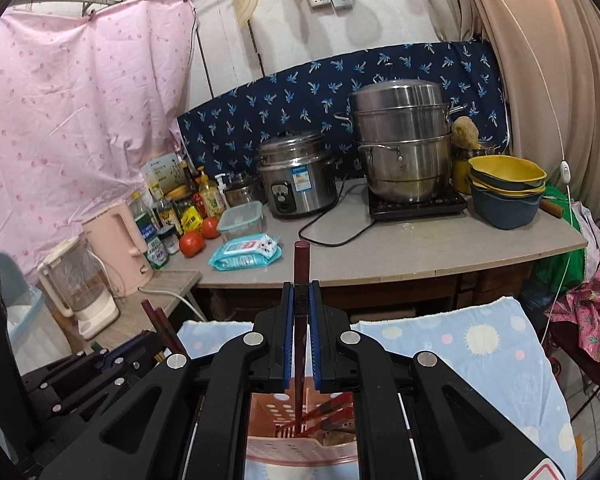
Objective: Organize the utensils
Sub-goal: 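Lift the spoon and chopstick and carry them toward the pink basket with both grippers, then lower the spoon and chopstick into the pink basket and open both grippers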
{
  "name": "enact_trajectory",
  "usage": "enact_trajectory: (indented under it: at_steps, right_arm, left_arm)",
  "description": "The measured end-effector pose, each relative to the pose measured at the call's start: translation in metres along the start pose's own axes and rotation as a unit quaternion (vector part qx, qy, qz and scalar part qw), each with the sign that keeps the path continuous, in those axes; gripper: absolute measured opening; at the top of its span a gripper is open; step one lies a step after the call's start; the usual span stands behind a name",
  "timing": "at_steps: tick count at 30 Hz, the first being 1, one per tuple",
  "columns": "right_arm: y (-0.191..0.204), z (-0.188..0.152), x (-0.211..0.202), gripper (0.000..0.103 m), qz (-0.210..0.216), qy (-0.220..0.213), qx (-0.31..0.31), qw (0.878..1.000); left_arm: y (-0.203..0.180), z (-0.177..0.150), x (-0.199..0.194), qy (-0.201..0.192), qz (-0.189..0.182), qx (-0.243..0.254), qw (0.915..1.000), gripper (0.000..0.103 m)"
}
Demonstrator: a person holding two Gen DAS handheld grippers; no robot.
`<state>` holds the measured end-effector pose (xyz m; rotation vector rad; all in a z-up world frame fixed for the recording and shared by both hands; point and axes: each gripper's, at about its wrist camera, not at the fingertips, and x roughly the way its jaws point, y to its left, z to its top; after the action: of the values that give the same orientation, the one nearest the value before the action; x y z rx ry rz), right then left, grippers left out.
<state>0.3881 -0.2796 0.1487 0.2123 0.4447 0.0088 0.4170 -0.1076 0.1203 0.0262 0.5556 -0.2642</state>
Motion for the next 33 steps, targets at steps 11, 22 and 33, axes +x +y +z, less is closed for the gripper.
enact_trajectory:
  at_steps: [11,22,33]
  right_arm:
    - [0.002,-0.01,-0.005,0.035,-0.017,-0.002,-0.013,1.0]
    - [0.003,-0.032,-0.045,0.04,-0.026,0.009,-0.029,0.999]
    - [0.013,-0.078,-0.098,0.045,-0.04,0.032,-0.046,0.998]
  left_arm:
    - [0.005,0.0,-0.012,-0.014,0.005,-0.017,0.9997,0.029]
    - [0.004,-0.01,-0.057,-0.028,0.008,-0.022,0.9993,0.043]
    - [0.002,-0.05,-0.102,-0.009,0.027,-0.015,0.9995,0.067]
